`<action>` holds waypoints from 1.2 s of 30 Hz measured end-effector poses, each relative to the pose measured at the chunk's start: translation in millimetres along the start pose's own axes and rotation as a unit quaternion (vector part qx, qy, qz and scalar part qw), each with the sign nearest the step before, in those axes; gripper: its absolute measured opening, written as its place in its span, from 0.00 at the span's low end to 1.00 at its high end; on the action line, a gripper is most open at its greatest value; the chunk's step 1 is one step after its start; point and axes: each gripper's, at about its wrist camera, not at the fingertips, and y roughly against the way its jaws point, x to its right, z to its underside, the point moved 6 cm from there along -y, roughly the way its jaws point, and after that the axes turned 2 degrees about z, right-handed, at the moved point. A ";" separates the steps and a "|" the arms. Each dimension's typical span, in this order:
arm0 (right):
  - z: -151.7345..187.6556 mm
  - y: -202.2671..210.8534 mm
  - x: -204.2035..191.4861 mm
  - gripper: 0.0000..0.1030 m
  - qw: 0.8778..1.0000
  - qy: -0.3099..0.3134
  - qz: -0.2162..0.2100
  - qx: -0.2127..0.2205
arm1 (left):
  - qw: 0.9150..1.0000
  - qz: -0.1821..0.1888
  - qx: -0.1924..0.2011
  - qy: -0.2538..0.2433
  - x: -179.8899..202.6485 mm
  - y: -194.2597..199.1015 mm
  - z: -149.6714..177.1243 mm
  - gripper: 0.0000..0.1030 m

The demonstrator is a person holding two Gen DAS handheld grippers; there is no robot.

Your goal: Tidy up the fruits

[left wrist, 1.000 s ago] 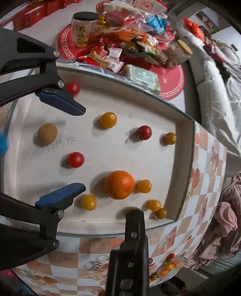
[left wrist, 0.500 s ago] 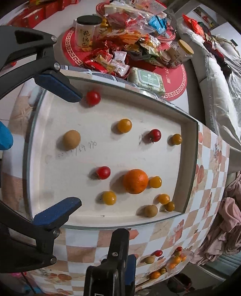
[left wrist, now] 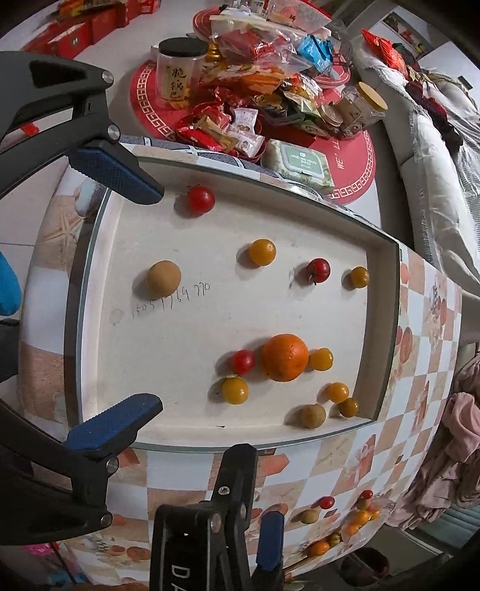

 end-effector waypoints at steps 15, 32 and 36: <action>0.4 -0.1 -4.6 0.94 1.000 0.011 -0.002 0.001 | 1.000 -0.012 -0.002 -0.009 0.8 -0.3 -1.4 1.00; 0.4 -0.1 -4.7 0.94 1.000 0.011 -0.002 0.001 | 1.000 -0.013 0.000 -0.015 3.5 0.3 -2.9 1.00; 0.3 -0.1 -4.5 0.94 1.000 0.011 -0.002 0.001 | 1.000 -0.013 -0.001 -0.016 4.2 0.1 -2.7 1.00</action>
